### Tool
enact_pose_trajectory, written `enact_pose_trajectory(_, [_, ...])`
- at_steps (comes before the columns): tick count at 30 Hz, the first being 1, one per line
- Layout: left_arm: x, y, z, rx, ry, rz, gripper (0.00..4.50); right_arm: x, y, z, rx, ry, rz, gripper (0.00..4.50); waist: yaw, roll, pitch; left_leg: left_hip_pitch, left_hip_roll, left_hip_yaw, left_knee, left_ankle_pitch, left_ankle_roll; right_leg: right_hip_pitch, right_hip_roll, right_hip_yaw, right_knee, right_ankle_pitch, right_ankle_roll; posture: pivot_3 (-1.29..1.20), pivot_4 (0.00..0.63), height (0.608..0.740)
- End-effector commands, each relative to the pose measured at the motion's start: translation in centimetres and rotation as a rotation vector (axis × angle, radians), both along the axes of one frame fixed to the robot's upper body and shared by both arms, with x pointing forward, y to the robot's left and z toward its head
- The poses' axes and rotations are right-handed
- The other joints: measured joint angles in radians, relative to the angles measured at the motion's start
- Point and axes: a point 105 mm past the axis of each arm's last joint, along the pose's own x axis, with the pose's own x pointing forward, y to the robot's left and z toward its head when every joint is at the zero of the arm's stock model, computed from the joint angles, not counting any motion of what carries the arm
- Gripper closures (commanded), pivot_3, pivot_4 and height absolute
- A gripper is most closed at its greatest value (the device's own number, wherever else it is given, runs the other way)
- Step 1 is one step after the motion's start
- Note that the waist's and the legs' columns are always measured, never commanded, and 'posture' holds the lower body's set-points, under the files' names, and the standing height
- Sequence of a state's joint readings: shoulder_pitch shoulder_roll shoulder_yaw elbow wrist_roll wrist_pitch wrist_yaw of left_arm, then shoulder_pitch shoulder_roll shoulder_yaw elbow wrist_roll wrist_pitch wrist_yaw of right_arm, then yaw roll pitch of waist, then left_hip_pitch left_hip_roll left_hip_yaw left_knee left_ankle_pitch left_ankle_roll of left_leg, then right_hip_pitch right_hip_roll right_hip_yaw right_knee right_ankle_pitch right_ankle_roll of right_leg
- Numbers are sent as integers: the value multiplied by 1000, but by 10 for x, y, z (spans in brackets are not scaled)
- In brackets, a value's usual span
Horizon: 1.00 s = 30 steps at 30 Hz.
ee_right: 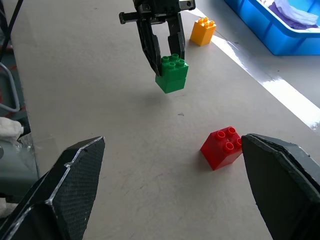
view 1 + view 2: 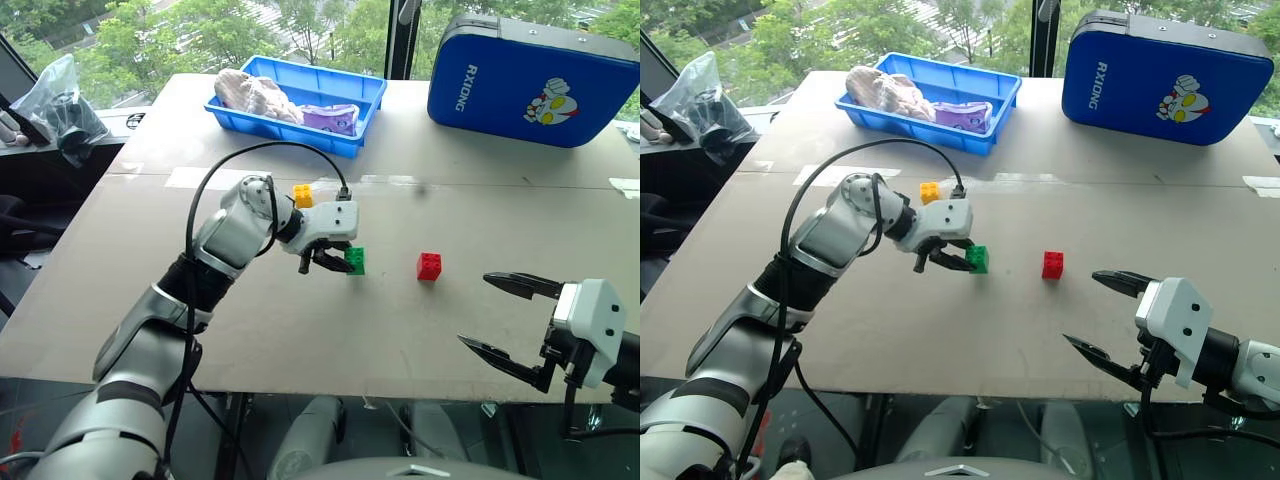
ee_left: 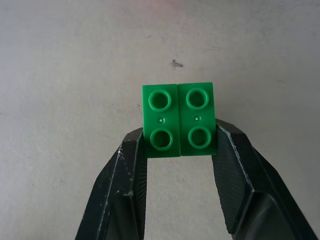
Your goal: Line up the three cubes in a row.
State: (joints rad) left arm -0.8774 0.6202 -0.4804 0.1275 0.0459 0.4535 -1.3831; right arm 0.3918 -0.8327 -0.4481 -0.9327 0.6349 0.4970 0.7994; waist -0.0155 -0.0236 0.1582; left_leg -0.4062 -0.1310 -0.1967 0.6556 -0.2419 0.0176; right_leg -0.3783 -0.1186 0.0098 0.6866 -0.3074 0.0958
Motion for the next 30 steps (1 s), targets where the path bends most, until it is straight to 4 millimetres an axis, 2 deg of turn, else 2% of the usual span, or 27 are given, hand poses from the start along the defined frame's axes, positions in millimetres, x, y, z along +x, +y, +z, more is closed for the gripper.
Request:
enact_pose_trajectory(1, [0,-1,10,0,-44,-12,3262,-2,4,6,1,-38,23,0,0,0,0,0,0,0,0,0,0,0,0,0,0,0,0,0,150,740])
enact_pose_trajectory(14, [6,8,-1,25,-37,5,3262,-3,4,6,-1,-34,24,0,1,0,0,1,0,0,0,0,0,0,0,0,0,0,0,0,150,740])
enact_pose_trajectory(16, [7,9,-3,28,-35,6,2111,-3,4,6,-1,-34,24,0,1,0,0,1,0,0,0,0,0,1,0,0,0,0,0,0,150,740])
enact_pose_trajectory(17, [7,9,-4,25,-27,8,1969,-3,4,6,-1,-34,24,0,1,0,0,1,0,0,0,0,0,1,0,0,0,0,0,0,150,740])
enact_pose_trajectory(18, [7,9,-5,23,-19,7,1471,-3,4,6,-1,-34,24,0,1,0,0,1,0,0,0,0,0,1,0,0,0,0,0,0,150,740])
enact_pose_trajectory(19, [7,10,-6,23,-19,5,1238,-3,4,6,-2,-34,24,0,1,0,0,1,0,0,0,0,0,1,0,0,0,0,0,0,150,740])
enact_pose_trajectory(21, [8,9,-4,5,-18,9,258,-3,4,6,-1,-33,24,0,1,0,0,1,0,0,0,0,0,1,0,0,0,0,0,0,150,740])
enact_pose_trajectory(22, [8,9,-3,2,-18,9,46,-3,4,6,-1,-33,23,0,1,0,0,1,0,0,0,0,0,1,0,0,0,0,0,0,150,740])
enact_pose_trajectory(25, [8,14,10,-44,-15,35,46,-2,4,6,1,-34,24,0,1,0,0,1,0,0,0,0,0,1,0,0,0,0,0,0,150,740])
enact_pose_trajectory(30, [15,43,33,-116,-8,152,46,-1,5,6,10,-37,25,0,-4,0,0,2,0,0,0,0,0,1,0,1,1,0,0,0,150,740])
